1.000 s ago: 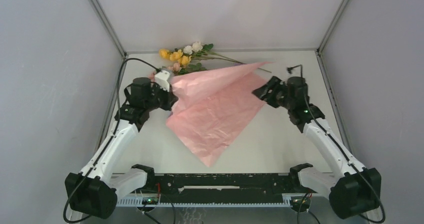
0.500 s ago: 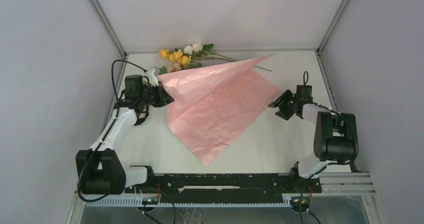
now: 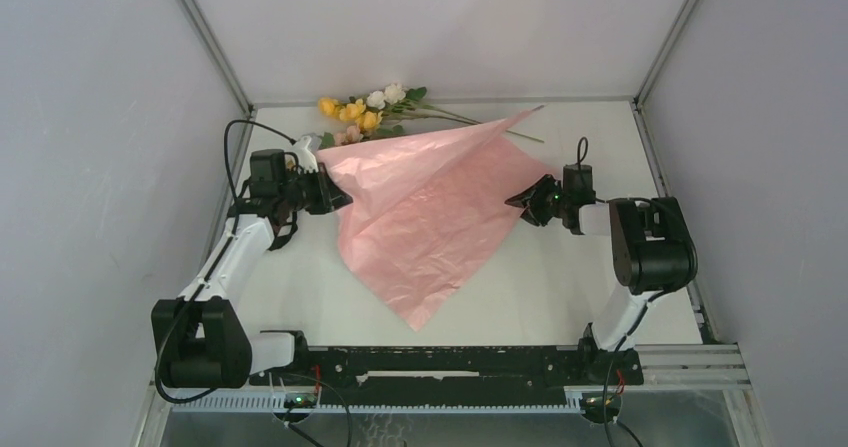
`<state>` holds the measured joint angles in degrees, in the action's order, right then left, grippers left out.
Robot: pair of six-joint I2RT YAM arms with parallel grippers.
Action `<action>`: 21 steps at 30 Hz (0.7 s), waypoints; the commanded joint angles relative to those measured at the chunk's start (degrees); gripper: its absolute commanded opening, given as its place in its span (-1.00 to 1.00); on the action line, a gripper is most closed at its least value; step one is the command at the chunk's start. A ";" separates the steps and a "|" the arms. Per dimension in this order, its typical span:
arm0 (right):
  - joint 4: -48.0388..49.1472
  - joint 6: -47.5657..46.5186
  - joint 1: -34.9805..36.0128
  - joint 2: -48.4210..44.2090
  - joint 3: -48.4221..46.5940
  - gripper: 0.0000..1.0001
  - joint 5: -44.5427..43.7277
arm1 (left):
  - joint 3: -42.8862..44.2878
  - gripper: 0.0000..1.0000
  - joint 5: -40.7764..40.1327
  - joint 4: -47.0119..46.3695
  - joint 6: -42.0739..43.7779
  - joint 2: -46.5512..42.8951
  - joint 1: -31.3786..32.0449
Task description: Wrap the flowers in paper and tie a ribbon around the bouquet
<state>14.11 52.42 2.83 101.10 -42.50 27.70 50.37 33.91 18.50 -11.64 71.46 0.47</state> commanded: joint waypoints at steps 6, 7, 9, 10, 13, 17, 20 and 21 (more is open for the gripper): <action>0.60 -0.62 -1.39 -8.93 1.34 -1.00 -1.83 | 0.34 -1.00 -1.43 0.73 -1.19 -1.10 -1.96; -1.38 -1.94 -2.16 -12.21 2.53 -1.00 -3.09 | 0.68 -1.00 -1.47 1.13 -1.26 -1.07 -1.96; -5.35 -4.15 -6.02 -19.91 6.24 -1.00 -5.02 | 0.91 -1.00 -1.46 1.40 -1.59 -1.24 -1.96; -7.62 -5.04 -7.95 -24.55 7.84 -1.00 -5.93 | 0.95 -1.00 -1.48 1.19 -1.86 -1.42 -1.96; -15.86 -7.73 -13.37 -39.76 12.66 -1.00 -9.20 | 1.02 -1.00 -0.97 0.00 -3.21 -1.39 -1.96; -29.23 -9.97 -19.13 -60.31 16.16 -1.00 -13.69 | 2.35 -1.00 2.17 -1.17 -7.07 1.63 -1.10; -38.19 -10.79 -23.79 -73.74 16.92 -1.00 -14.40 | 3.69 -1.00 2.68 -1.45 -10.90 5.59 -1.00; -40.13 -11.27 -25.35 -76.52 16.92 -1.00 -14.25 | 4.02 -1.00 2.35 -1.13 -11.62 6.97 -1.00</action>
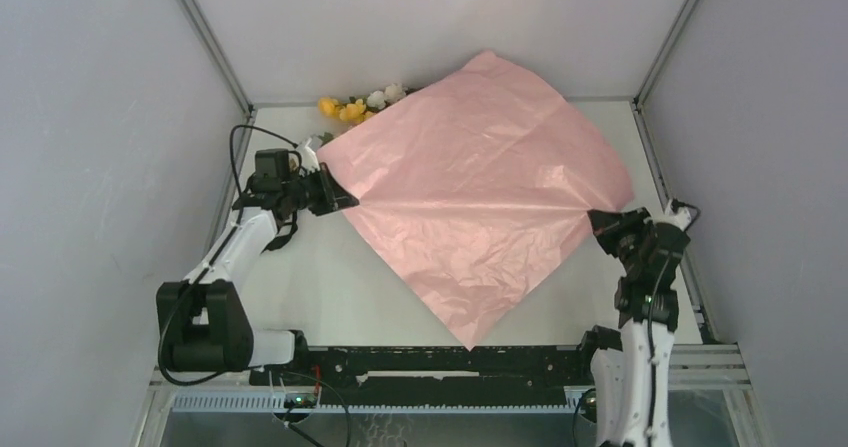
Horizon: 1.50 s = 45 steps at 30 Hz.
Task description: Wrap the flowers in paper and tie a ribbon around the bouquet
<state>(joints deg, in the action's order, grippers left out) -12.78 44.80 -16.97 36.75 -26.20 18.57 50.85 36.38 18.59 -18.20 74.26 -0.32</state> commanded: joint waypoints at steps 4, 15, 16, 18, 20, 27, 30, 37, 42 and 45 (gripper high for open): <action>-18.43 -5.71 -10.07 -15.72 0.83 -1.00 -2.02 | 2.82 -1.00 -1.06 0.18 -6.00 8.03 1.81; -22.14 -9.12 -15.76 -16.78 -6.04 0.04 -2.37 | -1.06 -0.97 -7.49 3.75 -0.42 11.74 7.42; -22.27 -9.41 -15.80 -16.72 -6.76 0.07 -2.96 | -1.33 -0.92 -7.69 3.67 -0.16 12.58 8.30; -22.23 -9.63 -15.81 -16.71 -8.11 0.10 -4.02 | -0.54 -0.85 -7.08 4.43 -0.17 14.57 8.78; -22.04 -10.11 -15.81 -16.44 -9.78 0.11 -4.86 | 1.21 -0.78 -7.25 7.18 1.03 15.61 8.70; -20.26 -11.51 -15.73 -12.96 -16.20 0.12 -6.93 | 4.47 0.16 -12.82 15.75 7.82 12.03 8.67; -16.45 -9.83 -14.89 -10.03 -17.19 0.08 -2.06 | 9.41 0.38 -14.95 24.19 12.60 10.62 7.48; -7.34 -17.23 8.51 4.87 -21.30 -0.05 -7.40 | 26.78 0.85 -17.75 27.80 27.31 13.01 3.90; -5.99 -26.58 24.88 19.25 -29.51 -0.02 -8.44 | 39.11 0.76 -29.93 29.90 48.88 24.03 4.07; -5.32 -28.50 27.94 25.34 -32.20 -0.01 -7.58 | 41.40 0.81 -35.10 28.27 55.97 29.26 5.55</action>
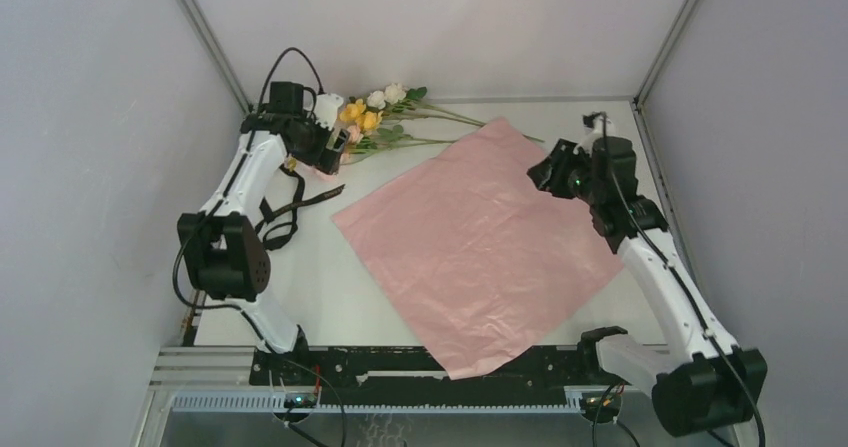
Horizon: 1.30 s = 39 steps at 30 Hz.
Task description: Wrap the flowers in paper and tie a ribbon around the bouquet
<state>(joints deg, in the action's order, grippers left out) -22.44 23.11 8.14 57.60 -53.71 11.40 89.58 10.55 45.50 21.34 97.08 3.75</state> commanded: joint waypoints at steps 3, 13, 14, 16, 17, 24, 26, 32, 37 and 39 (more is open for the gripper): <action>6.03 -7.24 3.83 8.30 -5.30 -0.01 0.37 | 4.60 0.85 -16.92 -4.98 19.38 11.80 3.01; 2.89 -9.81 4.02 11.83 -5.22 0.00 -0.48 | 5.47 0.78 -31.36 -22.52 31.20 25.11 7.51; 2.39 -10.06 3.95 11.83 -5.26 0.00 -0.57 | 5.96 0.72 -31.95 -23.25 30.99 25.98 7.58; 1.63 -10.40 4.03 11.58 -5.22 -0.01 -0.43 | 6.70 0.40 -32.48 -24.17 29.92 26.42 7.61; 1.32 -10.53 3.99 11.36 -5.20 -0.01 -0.34 | 6.54 0.22 -32.40 -24.74 29.57 25.84 7.67; -0.13 -10.65 4.09 9.84 -5.21 -0.01 0.24 | 0.89 -1.00 -33.60 -30.73 31.40 20.63 7.59; -0.32 -10.55 4.24 9.11 -5.25 -0.01 0.49 | -0.85 -1.00 -35.11 -32.87 31.46 17.83 7.48; 0.35 -12.82 5.24 5.08 -5.29 -0.01 5.99 | -4.59 -1.00 -37.12 -35.57 34.73 3.92 6.53; 1.68 -19.34 8.94 0.57 -6.36 0.00 12.37 | -8.85 -1.00 -34.94 -31.54 40.90 -9.53 6.90; 0.99 -21.20 9.63 -0.20 -8.36 0.02 16.29 | -9.85 -1.00 -34.97 -28.90 43.45 -13.69 7.34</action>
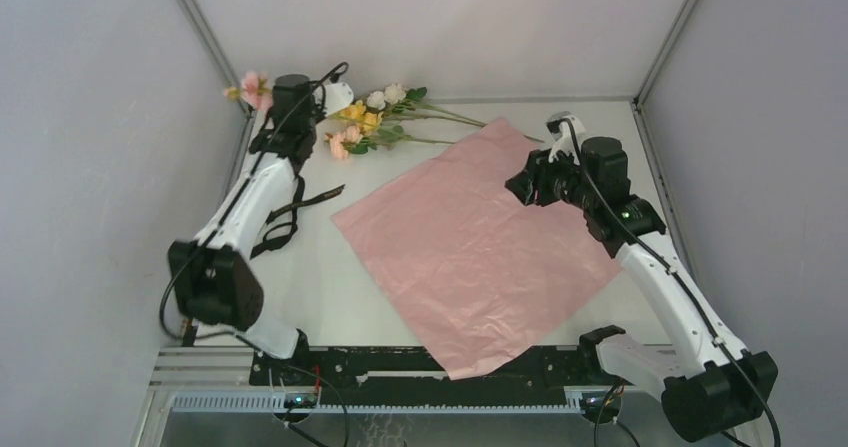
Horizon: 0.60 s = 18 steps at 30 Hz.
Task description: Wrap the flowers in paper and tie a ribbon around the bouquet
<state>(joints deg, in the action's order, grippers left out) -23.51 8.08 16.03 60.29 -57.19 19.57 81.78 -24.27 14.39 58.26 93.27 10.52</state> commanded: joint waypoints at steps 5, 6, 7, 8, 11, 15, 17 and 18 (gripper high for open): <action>3.18 -7.78 4.18 -1.35 -9.45 0.13 14.02 | 0.03 -1.00 -0.90 13.34 8.58 -16.41 2.66; 4.70 -7.55 5.74 -0.24 -10.35 0.16 13.86 | 0.98 -1.00 -0.34 17.68 8.05 -17.35 3.70; 6.26 -7.21 7.14 1.06 -10.95 0.18 14.02 | 1.55 -1.00 0.20 20.77 7.54 -18.06 4.61; 8.42 -6.76 8.56 2.76 -11.35 0.22 14.38 | 2.16 -1.00 0.28 23.69 7.12 -18.72 5.77; 16.40 -5.89 12.91 10.38 -12.28 0.37 16.08 | 3.13 -1.00 -0.89 29.41 6.13 -20.49 9.51; 25.17 -6.94 18.30 22.84 -16.79 0.59 17.99 | 4.26 -1.00 -1.41 31.28 3.60 -21.82 12.05; 27.46 -6.70 19.25 30.15 -20.67 0.74 20.67 | 4.00 -1.00 -1.31 31.50 3.24 -22.23 12.61; 27.86 -6.27 19.37 33.62 -22.90 0.83 21.44 | 3.62 -1.00 -1.18 31.62 3.33 -22.45 12.86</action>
<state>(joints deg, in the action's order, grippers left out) -4.40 2.37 33.76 84.90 -73.65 36.53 81.93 -24.88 43.70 63.33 74.30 22.76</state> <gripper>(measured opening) 0.856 0.009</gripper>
